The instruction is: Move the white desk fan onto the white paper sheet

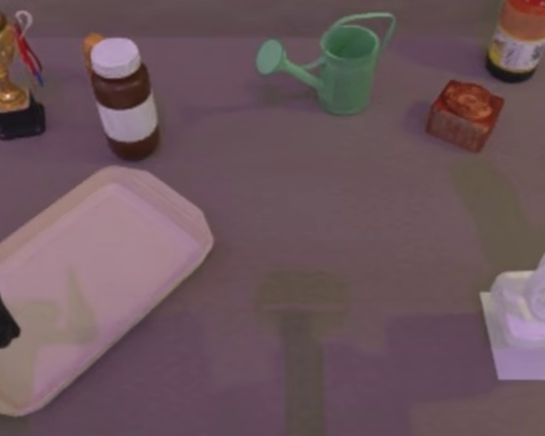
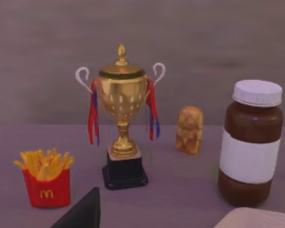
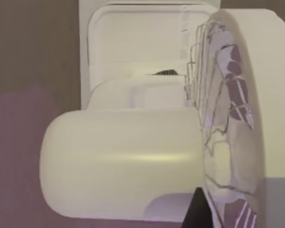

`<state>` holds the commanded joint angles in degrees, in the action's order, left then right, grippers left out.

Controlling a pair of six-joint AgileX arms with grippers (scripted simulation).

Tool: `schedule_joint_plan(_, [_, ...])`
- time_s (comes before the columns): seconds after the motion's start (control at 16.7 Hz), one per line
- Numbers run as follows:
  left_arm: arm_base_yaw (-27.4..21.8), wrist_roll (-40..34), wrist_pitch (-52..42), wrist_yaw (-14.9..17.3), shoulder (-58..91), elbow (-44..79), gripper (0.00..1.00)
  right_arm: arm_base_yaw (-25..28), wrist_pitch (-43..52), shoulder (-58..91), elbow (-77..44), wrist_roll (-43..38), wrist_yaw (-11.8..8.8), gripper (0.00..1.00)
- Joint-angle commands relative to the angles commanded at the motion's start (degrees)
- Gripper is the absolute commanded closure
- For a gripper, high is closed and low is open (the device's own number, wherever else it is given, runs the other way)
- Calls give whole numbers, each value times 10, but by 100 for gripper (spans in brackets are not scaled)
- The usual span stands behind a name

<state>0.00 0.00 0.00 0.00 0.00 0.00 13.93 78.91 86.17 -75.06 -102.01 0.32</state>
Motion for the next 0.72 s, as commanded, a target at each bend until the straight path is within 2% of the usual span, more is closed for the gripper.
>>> schedule_joint_plan(0.42, [0, 0, 0, 0, 0, 0, 0, -1, -4, -6, 11, -13, 0, 100])
schedule_joint_plan(0.72, [0, 0, 0, 0, 0, 0, 0, -4, -72, 0, 71, -12, 0, 100])
